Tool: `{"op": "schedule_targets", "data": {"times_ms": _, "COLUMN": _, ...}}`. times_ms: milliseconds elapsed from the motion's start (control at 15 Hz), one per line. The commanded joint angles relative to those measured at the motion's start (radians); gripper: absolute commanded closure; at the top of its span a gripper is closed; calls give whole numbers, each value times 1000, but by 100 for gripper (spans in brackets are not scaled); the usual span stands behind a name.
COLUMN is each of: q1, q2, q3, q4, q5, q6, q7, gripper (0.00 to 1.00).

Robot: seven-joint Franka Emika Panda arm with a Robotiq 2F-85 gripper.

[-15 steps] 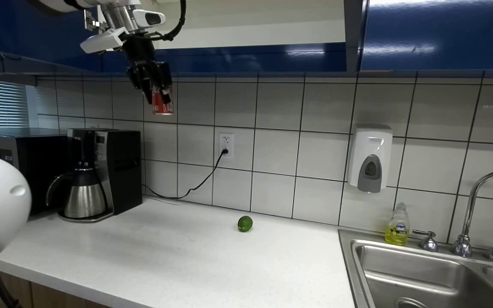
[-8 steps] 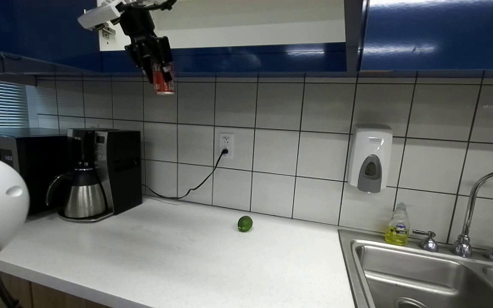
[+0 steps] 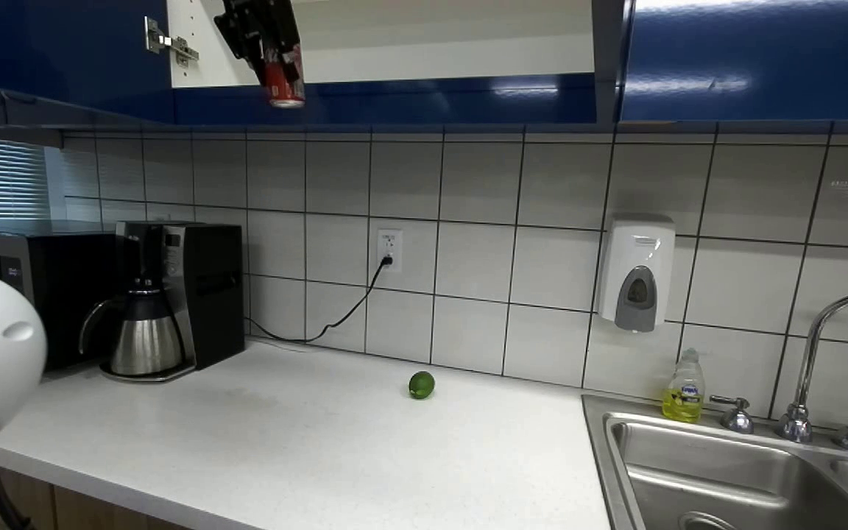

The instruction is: Put the red can inside the cabinet

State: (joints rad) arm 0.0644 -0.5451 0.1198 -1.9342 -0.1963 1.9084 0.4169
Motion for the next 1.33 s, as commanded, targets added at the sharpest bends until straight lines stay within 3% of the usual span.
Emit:
{"op": "schedule_targets", "data": {"times_ms": 0, "q1": -40, "q2": 73, "q3": 28, "q4": 162, "q5": 11, "q6": -74, "q7": -25, "gripper": 63}}
{"op": "schedule_targets", "data": {"times_ms": 1267, "q1": -14, "q2": 497, "q3": 14, "q4": 797, "q5": -30, "q6": -309, "q7": 1, "gripper": 63}}
